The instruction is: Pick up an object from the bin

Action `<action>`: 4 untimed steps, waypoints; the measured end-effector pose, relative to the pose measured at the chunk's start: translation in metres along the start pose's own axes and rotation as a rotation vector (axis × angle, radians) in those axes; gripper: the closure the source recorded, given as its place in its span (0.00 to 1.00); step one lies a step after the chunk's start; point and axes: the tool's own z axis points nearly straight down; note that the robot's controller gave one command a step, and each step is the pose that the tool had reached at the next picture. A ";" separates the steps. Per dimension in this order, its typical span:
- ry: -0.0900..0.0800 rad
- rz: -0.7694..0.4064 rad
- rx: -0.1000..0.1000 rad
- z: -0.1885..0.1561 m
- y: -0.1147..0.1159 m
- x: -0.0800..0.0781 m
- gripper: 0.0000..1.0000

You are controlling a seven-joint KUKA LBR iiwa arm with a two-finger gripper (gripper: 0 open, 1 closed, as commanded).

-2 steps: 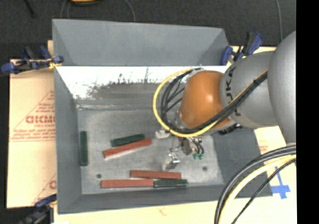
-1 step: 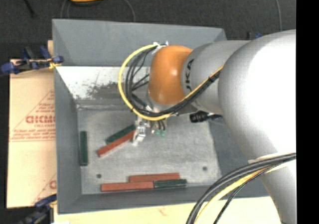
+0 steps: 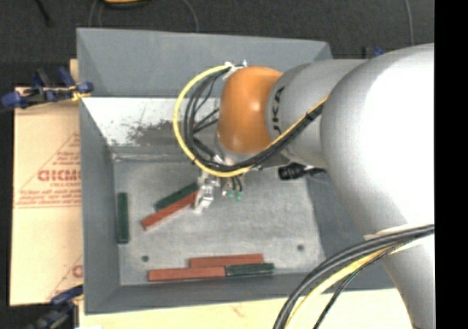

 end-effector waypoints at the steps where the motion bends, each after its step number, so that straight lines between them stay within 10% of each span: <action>1: 0.000 0.000 0.000 -0.001 0.000 0.000 1.00; 2: -0.005 -0.024 -0.001 -0.056 0.010 0.010 1.00; 3: -0.009 -0.004 -0.005 -0.119 0.024 -0.026 1.00; 4: -0.005 0.135 -0.002 -0.165 0.020 0.000 1.00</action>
Offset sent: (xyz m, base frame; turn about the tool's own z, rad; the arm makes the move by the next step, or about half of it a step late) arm -0.0123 0.0360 0.1175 -0.0495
